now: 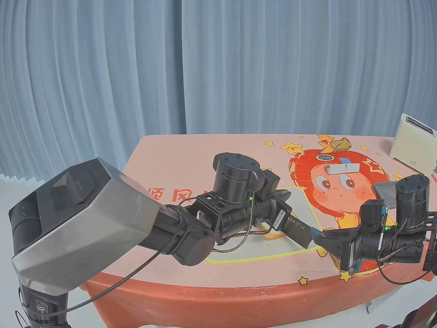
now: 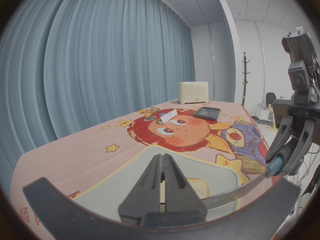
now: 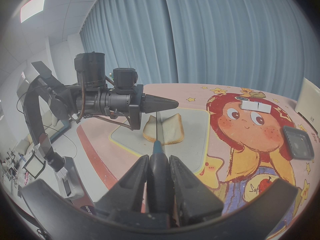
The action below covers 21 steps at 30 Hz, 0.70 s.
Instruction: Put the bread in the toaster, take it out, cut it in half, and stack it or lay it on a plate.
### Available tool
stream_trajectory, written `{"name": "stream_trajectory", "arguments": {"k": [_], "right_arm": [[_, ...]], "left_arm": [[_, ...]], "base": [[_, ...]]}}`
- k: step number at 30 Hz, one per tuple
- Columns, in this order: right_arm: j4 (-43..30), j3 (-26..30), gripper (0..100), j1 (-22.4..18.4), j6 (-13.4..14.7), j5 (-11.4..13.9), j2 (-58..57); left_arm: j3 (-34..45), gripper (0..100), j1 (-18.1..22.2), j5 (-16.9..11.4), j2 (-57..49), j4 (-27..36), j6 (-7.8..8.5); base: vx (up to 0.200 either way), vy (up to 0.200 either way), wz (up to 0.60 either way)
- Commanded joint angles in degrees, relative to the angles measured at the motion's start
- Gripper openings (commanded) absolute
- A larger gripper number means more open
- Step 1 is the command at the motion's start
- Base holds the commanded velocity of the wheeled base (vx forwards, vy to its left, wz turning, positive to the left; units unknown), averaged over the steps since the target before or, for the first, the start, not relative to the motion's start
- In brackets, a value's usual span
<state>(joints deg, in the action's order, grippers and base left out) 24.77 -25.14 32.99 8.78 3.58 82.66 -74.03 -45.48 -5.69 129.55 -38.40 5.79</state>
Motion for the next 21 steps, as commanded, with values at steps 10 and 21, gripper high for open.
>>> {"name": "stream_trajectory", "arguments": {"k": [10, 21], "right_arm": [[-0.69, 0.62, 0, -0.12, 0.1, 0.02, 0.39], [0.19, 0.26, 0, -0.12, 0.1, 0.02, -0.05]], "left_arm": [[-0.76, 0, 0.04, -0.02, 0.0, 0.17, 0.01], [-3.75, 0, -0.04, -0.02, -2.99, 1.4, -0.08]], "base": [[0.0, 0.0, 0.0], [0.0, 0.0, 0.0]]}}
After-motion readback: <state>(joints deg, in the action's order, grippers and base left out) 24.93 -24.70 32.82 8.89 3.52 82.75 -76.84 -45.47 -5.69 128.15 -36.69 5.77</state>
